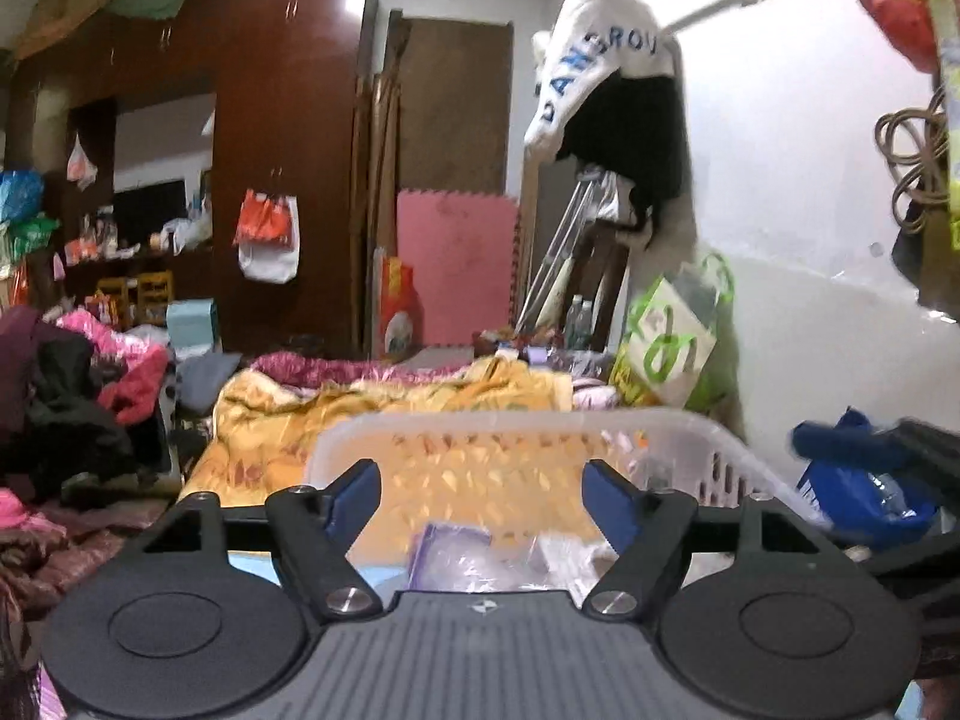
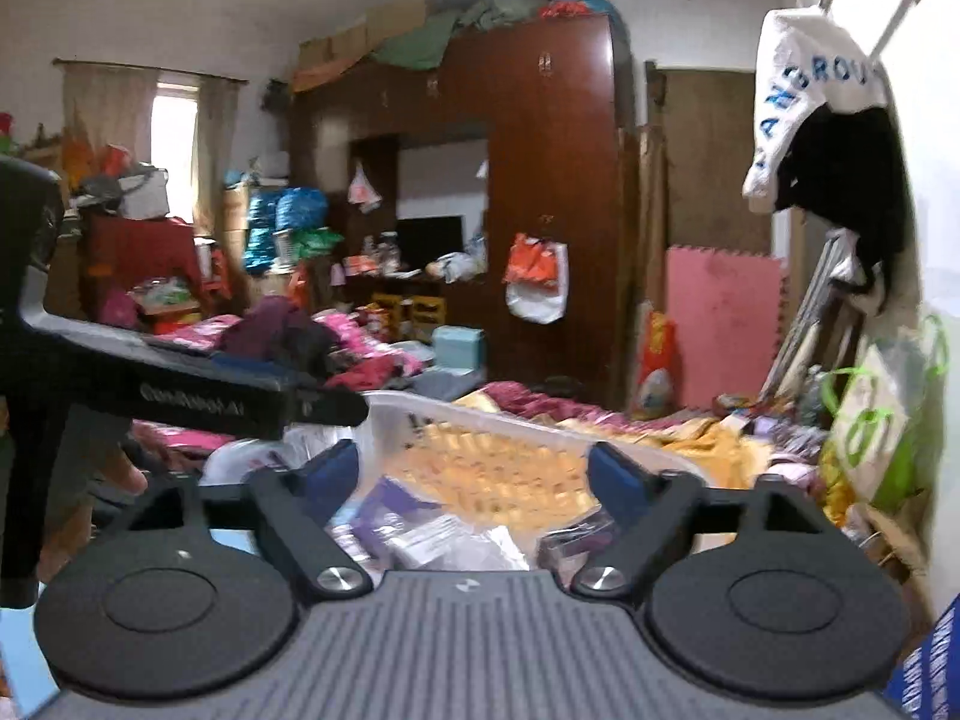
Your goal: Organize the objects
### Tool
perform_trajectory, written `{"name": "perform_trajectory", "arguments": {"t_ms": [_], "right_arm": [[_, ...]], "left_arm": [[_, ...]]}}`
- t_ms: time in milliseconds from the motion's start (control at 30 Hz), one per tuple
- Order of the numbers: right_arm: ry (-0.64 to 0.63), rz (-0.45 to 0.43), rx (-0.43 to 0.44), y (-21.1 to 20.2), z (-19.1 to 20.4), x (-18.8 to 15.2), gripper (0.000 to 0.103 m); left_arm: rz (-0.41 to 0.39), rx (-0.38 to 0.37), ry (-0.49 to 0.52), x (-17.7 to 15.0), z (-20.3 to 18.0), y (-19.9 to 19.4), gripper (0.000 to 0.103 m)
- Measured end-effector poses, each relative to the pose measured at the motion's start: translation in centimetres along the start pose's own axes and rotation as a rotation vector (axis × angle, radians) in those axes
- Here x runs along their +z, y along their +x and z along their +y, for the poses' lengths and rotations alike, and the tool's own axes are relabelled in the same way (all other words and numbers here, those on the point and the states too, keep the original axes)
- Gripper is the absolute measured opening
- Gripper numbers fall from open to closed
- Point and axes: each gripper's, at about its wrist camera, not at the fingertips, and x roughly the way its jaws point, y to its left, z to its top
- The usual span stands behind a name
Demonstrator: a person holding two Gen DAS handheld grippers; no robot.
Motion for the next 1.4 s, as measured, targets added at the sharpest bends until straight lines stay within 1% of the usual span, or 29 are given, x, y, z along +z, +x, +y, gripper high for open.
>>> {"name": "perform_trajectory", "arguments": {"t_ms": [33,67,100,133,200,267,300,333,400,500,567,600,667,700,767,800,833,900,1000,1067,1133,1200,1267,1400], "right_arm": [[0.011,-0.002,0.012,-0.7,-0.2,-0.2,0.087],[0.029,-0.010,0.025,-1.5,-0.5,-0.5,0.091],[0.054,-0.021,0.032,-2.5,-0.9,-0.8,0.100],[0.066,-0.027,0.034,-3.2,-1.0,-0.9,0.103],[0.060,-0.036,0.032,-5.1,-1.1,-1.4,0.103],[0.054,-0.037,0.012,-6.5,-1.1,-2.2,0.103],[0.053,-0.029,0.007,-7.1,-1.3,-2.7,0.103],[0.050,-0.011,0.005,-7.3,-1.5,-3.3,0.103],[0.029,0.045,-0.011,-7.2,-1.9,-5.0,0.103],[0.023,0.110,-0.090,-6.0,-2.4,-7.4,0.103],[0.032,0.155,-0.141,-5.4,-3.0,-8.5,0.103],[0.053,0.160,-0.153,-5.3,-3.4,-8.7,0.103],[0.108,0.171,-0.144,-5.1,-4.4,-8.8,0.103],[0.124,0.172,-0.135,-5.0,-4.7,-8.7,0.103],[0.115,0.185,-0.140,-4.8,-4.8,-8.6,0.103],[0.101,0.189,-0.152,-4.6,-4.6,-8.6,0.103],[0.095,0.190,-0.163,-4.4,-4.4,-8.5,0.103],[0.095,0.206,-0.152,-3.6,-4.3,-8.5,0.103],[0.103,0.236,-0.114,-2.3,-4.0,-8.9,0.103],[0.098,0.257,-0.100,-1.6,-3.7,-9.2,0.103],[0.095,0.271,-0.101,-1.1,-3.3,-9.4,0.098],[0.099,0.293,-0.101,-0.7,-3.2,-9.5,0.084],[0.091,0.316,-0.100,-0.3,-2.9,-9.6,0.076],[0.059,0.345,-0.101,0.2,-2.7,-9.9,0.075]], "left_arm": [[0.004,-0.017,-0.003,-0.4,0.4,-0.3,0.077],[0.000,-0.036,-0.015,-0.7,0.6,-0.6,0.077],[-0.006,-0.045,-0.024,-1.0,0.8,-1.1,0.077],[-0.013,-0.052,-0.031,-1.3,0.9,-1.9,0.077],[-0.042,-0.065,-0.034,-2.1,0.6,-3.8,0.077],[-0.069,-0.086,-0.012,-3.5,-0.4,-5.7,0.082],[-0.072,-0.094,0.002,-4.3,-0.9,-6.4,0.087],[-0.068,-0.102,0.019,-5.3,-1.5,-7.0,0.089],[-0.025,-0.118,0.063,-7.4,-3.4,-7.2,0.090],[0.076,-0.151,0.137,-9.9,-6.2,-6.0,0.090],[0.120,-0.147,0.186,-11.0,-7.8,-4.7,0.090],[0.138,-0.133,0.205,-11.4,-8.5,-4.0,0.089],[0.167,-0.106,0.233,-12.2,-9.4,-2.8,0.087],[0.181,-0.097,0.246,-12.5,-9.7,-2.2,0.084],[0.206,-0.086,0.257,-12.8,-10.0,-1.2,0.070],[0.219,-0.084,0.255,-13.0,-10.0,-0.9,0.056],[0.227,-0.095,0.252,-13.2,-10.0,-0.7,0.050],[0.212,-0.099,0.248,-13.4,-9.7,-0.9,0.049],[0.161,-0.130,0.209,-13.7,-8.9,-2.5,0.049],[0.140,-0.136,0.196,-13.6,-8.2,-3.6,0.049],[0.126,-0.135,0.187,-13.6,-7.5,-4.5,0.049],[0.120,-0.139,0.168,-13.8,-6.8,-5.1,0.050],[0.117,-0.140,0.146,-13.8,-6.1,-5.5,0.050],[0.098,-0.129,0.108,-13.8,-5.0,-6.1,0.050]]}}
